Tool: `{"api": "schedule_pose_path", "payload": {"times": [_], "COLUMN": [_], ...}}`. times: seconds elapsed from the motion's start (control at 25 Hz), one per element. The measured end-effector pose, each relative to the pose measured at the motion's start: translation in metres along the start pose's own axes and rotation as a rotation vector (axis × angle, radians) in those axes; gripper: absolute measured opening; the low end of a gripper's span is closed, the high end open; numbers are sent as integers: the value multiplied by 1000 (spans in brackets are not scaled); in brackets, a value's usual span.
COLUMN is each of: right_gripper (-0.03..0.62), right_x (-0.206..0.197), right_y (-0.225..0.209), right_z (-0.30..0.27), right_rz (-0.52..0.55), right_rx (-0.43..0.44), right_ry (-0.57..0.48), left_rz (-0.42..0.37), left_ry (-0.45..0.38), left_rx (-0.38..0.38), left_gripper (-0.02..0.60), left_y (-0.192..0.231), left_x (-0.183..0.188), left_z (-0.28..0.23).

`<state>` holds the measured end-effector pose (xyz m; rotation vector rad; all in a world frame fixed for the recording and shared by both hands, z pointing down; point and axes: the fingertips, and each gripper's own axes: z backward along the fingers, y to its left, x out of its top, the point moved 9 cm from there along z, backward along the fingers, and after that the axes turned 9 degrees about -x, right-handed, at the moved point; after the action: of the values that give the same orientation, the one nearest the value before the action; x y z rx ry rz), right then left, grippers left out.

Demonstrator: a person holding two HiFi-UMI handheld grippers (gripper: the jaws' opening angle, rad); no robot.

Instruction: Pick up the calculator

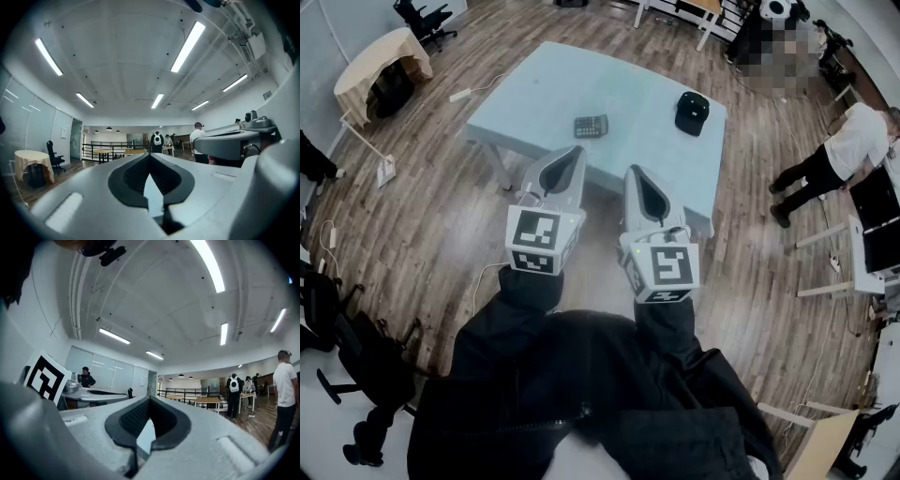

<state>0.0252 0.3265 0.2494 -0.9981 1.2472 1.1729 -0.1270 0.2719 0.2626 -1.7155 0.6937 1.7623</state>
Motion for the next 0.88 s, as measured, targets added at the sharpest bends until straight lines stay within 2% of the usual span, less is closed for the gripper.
{"api": "schedule_pose_path", "payload": {"times": [0.44,0.88], "right_gripper": [-2,0], "right_x": [0,-8], "right_y": [-6,-21], "right_z": [-1,-2], "right_rz": [20,-15], "right_rx": [4,12], "right_ry": [-4,-1], "left_rz": [-15,-27], "left_ry": [6,13], "left_rx": [-23,-8], "left_gripper": [-3,-3], "left_y": [-6,-14], "left_x": [4,1], "left_z": [-12,-22]}}
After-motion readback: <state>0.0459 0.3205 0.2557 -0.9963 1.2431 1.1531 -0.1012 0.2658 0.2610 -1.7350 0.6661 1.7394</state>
